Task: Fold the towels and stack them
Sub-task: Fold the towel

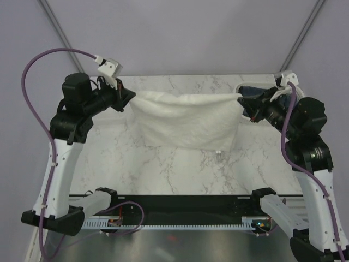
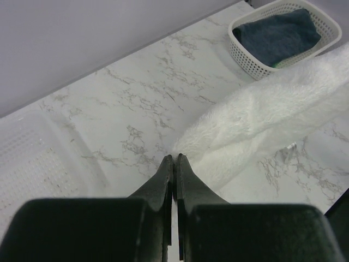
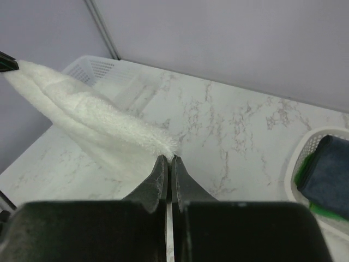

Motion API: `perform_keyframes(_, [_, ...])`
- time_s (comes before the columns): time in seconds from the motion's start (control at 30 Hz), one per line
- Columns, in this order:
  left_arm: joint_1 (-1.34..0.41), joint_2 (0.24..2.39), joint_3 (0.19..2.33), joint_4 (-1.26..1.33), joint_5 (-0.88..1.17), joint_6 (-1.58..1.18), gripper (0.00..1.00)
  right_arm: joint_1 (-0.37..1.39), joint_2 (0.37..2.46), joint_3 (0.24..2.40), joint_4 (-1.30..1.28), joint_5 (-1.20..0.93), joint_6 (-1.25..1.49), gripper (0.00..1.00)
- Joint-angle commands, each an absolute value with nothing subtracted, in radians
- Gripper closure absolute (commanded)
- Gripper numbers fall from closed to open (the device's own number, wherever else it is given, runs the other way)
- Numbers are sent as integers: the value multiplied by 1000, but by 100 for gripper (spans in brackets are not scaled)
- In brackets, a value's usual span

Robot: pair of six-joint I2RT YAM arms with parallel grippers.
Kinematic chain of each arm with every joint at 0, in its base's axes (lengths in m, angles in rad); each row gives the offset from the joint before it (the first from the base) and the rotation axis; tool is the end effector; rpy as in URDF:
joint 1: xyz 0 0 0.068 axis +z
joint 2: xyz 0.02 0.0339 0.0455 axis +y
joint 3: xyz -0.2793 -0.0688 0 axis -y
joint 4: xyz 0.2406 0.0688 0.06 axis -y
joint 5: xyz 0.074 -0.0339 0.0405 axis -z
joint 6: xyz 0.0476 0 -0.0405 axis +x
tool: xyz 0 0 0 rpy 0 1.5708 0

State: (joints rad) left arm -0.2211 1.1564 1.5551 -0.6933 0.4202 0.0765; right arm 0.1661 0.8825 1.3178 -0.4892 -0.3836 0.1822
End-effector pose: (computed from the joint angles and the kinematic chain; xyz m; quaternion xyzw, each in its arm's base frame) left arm 0.2088 -0.0668 0.4838 0.2393 0.7585 -0.2092 0.5689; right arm 0.1484 0.0429 0.4787 -0.1254 0.7136 0.2533 0.6410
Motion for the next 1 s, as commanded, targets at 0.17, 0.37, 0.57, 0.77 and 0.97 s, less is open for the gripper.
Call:
perform_keyframes(0.17, [-221, 885, 1453, -741, 471, 9, 98, 164, 611, 1223, -535, -485, 333, 100])
perform_keyframes(0.37, [-222, 939, 1641, -876, 436, -20, 98, 164, 613, 1246, -460, -506, 481, 100])
perform_keyframes(0.57, [-224, 1163, 1685, -884, 312, -8, 98, 164, 771, 1151, -298, -453, 502, 100])
perform_keyframes(0.77, [-222, 1482, 1540, -729, 298, -2, 98, 163, 1120, 1029, -54, -417, 440, 100])
perform_keyframes(0.97, [-221, 1906, 1762, -678, 200, 70, 98, 160, 1600, 1194, 121, -422, 350, 100])
